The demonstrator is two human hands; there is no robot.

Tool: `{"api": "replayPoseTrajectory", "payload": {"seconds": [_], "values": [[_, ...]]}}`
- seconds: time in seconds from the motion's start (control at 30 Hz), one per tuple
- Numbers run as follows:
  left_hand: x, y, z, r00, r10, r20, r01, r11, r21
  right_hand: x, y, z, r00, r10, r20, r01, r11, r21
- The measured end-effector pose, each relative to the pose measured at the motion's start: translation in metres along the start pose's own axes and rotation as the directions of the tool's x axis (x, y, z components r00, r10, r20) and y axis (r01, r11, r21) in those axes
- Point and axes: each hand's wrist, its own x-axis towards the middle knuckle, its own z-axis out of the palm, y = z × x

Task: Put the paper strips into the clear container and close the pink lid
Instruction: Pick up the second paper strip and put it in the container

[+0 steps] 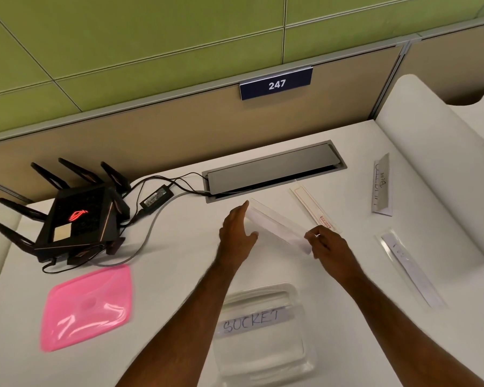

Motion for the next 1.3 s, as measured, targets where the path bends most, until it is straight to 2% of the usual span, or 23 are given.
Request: {"api": "replayPoseTrajectory", "payload": {"seconds": [0.13,0.3,0.4,0.67,0.8,0.93,1.1,1.23,1.3], "values": [[-0.019,0.0,-0.014,0.999,0.018,-0.034,-0.019,1.0,-0.012,-0.008,-0.009,-0.006,0.996,-0.084,0.0,0.084,0.992,0.091],[-0.046,-0.007,-0.027,0.994,0.049,-0.098,-0.052,0.998,-0.033,-0.023,-0.022,-0.007,0.996,-0.089,-0.004,0.086,0.949,0.304],[-0.06,-0.01,-0.035,0.989,0.073,-0.13,-0.076,0.997,-0.02,-0.033,-0.031,-0.007,0.997,-0.059,0.051,0.03,0.897,0.44],[-0.089,-0.014,-0.062,0.966,0.16,-0.203,-0.149,0.986,0.069,-0.05,-0.039,-0.008,0.958,-0.017,0.285,-0.165,0.781,0.602],[-0.098,-0.017,-0.075,0.95,0.239,-0.203,-0.206,0.963,0.171,-0.056,-0.042,-0.008,0.911,-0.012,0.412,-0.281,0.712,0.643],[-0.105,-0.019,-0.09,0.937,0.286,-0.202,-0.234,0.941,0.244,-0.063,-0.046,-0.003,0.859,-0.011,0.511,-0.404,0.598,0.692],[-0.111,-0.025,-0.107,0.908,0.383,-0.171,-0.302,0.879,0.369,-0.074,-0.051,0.0,0.748,-0.045,0.662,-0.558,0.497,0.665],[-0.116,-0.031,-0.117,0.875,0.463,-0.14,-0.37,0.827,0.422,-0.078,-0.054,0.003,0.722,-0.037,0.691,-0.591,0.488,0.643],[-0.118,-0.034,-0.121,0.862,0.493,-0.119,-0.393,0.797,0.458,-0.08,-0.056,0.003,0.749,-0.022,0.662,-0.539,0.56,0.629]]}}
